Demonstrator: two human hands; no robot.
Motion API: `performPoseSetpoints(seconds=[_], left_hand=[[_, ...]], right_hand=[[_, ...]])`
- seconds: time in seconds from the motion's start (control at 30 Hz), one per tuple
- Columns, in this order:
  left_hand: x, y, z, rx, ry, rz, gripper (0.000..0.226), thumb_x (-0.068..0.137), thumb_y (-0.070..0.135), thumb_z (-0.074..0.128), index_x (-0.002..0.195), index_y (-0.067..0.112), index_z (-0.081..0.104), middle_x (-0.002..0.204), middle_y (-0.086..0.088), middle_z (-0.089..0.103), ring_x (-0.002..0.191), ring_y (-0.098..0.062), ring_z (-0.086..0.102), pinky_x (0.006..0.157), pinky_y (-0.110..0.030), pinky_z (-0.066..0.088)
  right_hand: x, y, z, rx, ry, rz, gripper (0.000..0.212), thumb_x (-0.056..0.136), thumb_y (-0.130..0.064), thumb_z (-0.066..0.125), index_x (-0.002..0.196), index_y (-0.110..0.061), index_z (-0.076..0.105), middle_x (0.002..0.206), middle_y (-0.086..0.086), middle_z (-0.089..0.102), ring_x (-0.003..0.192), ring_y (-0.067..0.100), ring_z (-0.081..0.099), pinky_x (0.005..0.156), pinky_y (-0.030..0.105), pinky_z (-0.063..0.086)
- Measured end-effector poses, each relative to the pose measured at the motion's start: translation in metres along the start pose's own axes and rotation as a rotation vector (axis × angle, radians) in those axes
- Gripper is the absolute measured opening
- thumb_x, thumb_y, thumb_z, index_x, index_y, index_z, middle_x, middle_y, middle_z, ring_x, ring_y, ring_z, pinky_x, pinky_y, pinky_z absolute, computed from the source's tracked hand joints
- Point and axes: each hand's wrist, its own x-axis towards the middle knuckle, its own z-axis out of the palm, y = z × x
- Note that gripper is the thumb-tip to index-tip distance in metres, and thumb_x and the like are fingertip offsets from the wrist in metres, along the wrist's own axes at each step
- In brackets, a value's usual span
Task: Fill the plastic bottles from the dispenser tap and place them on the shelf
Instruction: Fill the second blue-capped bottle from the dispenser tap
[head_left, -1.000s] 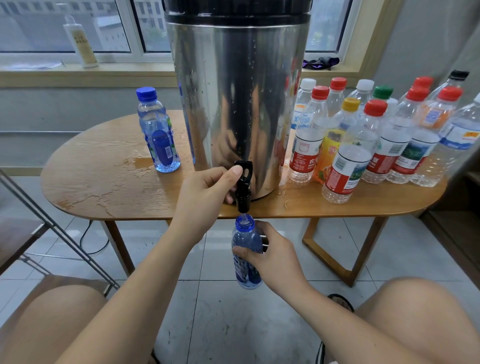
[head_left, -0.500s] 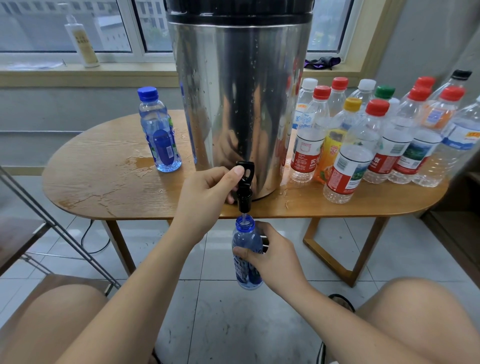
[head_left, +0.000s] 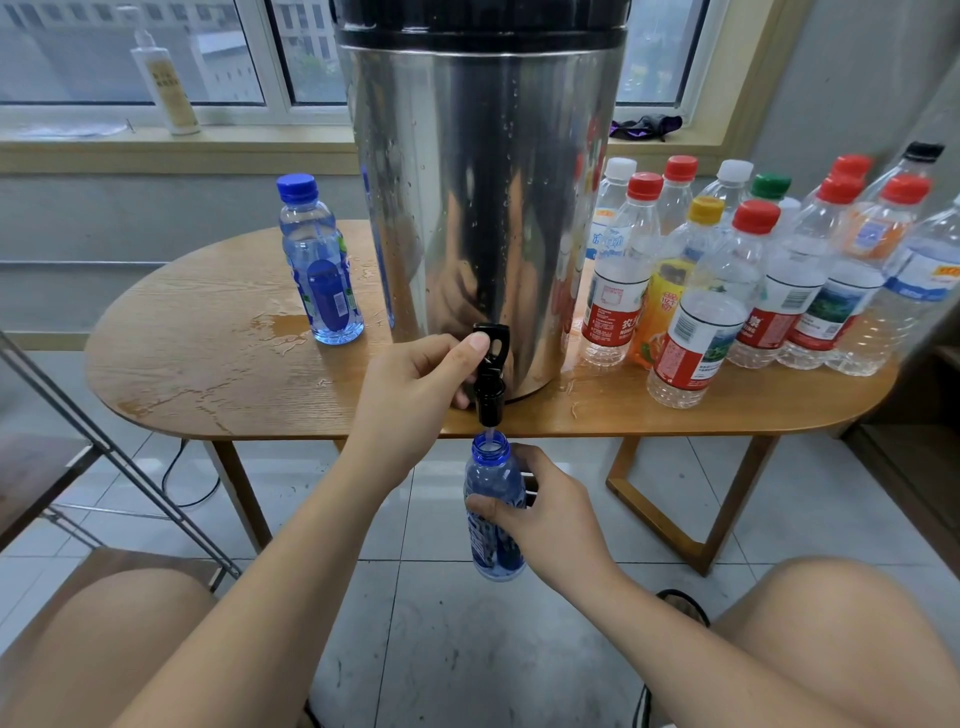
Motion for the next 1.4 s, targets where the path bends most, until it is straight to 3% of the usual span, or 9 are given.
performPoseSetpoints(seconds=[0.23,0.43,1.07,1.27,1.4], left_hand=[[-0.0004,0.0017,0.0004,-0.002,-0.006,0.01,0.043,0.108,0.042,0.064,0.075,0.017,0.073,0.065,-0.007,0.065,0.056,-0.006,0.054,0.063,-0.023,0.043],[-0.0002,0.0018,0.0001,-0.007,-0.008,0.013,0.043,0.108,0.043,0.065,0.067,0.032,0.073,0.064,-0.003,0.066,0.056,-0.006,0.054,0.063,-0.026,0.043],[-0.0011,0.0034,-0.0002,0.001,-0.012,0.016,0.042,0.108,0.044,0.064,0.071,0.027,0.072,0.067,-0.013,0.065,0.058,-0.007,0.055,0.065,-0.028,0.044],[-0.0016,0.0049,0.0002,-0.002,-0.009,0.013,0.043,0.108,0.043,0.064,0.068,0.028,0.072,0.064,-0.008,0.064,0.056,-0.006,0.054,0.064,-0.026,0.043],[-0.0023,0.0053,0.0003,0.0,-0.009,0.012,0.044,0.108,0.042,0.064,0.067,0.03,0.072,0.064,-0.006,0.064,0.055,-0.006,0.053,0.064,-0.026,0.043]], right_hand=[[0.0008,0.0002,0.0001,-0.015,0.003,0.006,0.058,0.084,-0.045,0.09,0.131,-0.048,0.056,0.12,-0.027,0.068,0.114,0.005,0.066,0.098,0.027,0.058],[0.0013,0.0002,0.0007,-0.022,0.015,0.009,0.063,0.084,-0.045,0.09,0.137,-0.044,0.057,0.131,-0.021,0.07,0.119,0.008,0.066,0.102,0.034,0.06],[0.0011,0.0008,0.0004,-0.023,0.011,0.006,0.066,0.083,-0.045,0.09,0.14,-0.042,0.057,0.133,-0.022,0.07,0.118,0.007,0.065,0.1,0.031,0.058],[0.0013,0.0018,-0.0002,-0.016,0.01,-0.004,0.06,0.082,-0.046,0.091,0.13,-0.052,0.054,0.116,-0.031,0.066,0.113,0.004,0.065,0.097,0.027,0.058],[0.0015,0.0014,0.0,-0.023,0.013,-0.011,0.062,0.083,-0.046,0.09,0.134,-0.049,0.055,0.127,-0.025,0.069,0.115,0.004,0.064,0.098,0.027,0.058]])
